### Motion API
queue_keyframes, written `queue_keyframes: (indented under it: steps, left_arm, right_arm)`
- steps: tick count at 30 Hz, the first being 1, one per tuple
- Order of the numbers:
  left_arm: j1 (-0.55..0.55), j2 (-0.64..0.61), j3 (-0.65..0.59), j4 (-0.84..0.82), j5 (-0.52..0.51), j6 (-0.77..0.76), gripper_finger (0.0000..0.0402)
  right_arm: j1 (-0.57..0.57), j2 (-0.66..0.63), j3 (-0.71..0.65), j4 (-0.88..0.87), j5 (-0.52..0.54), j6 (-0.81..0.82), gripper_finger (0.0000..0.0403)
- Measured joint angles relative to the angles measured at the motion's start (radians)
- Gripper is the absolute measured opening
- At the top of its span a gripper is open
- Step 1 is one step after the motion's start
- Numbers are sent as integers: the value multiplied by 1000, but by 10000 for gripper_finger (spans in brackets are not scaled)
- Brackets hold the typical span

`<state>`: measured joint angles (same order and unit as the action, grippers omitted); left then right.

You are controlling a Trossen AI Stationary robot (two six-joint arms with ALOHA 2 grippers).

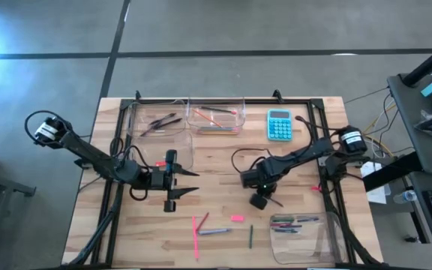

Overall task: Sort crayons/erasers/pens/pencils in bins
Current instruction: Put the blue crayon into the bottom right transparent bin

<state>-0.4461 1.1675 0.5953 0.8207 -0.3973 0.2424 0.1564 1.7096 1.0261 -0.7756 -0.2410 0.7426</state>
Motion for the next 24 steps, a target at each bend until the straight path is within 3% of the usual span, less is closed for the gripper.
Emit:
queue_keyframes:
  steps: [11,18,24]
  left_arm:
    - [0,0,0,0,0,0,161]
    - [0,0,0,0,0,1,161]
    - [0,0,0,0,0,1,161]
  right_arm:
    - [-3,-25,131,-44,119,-72,13]
    - [36,-164,165,-72,164,-69,13]
    - [167,-303,178,-79,162,-43,13]
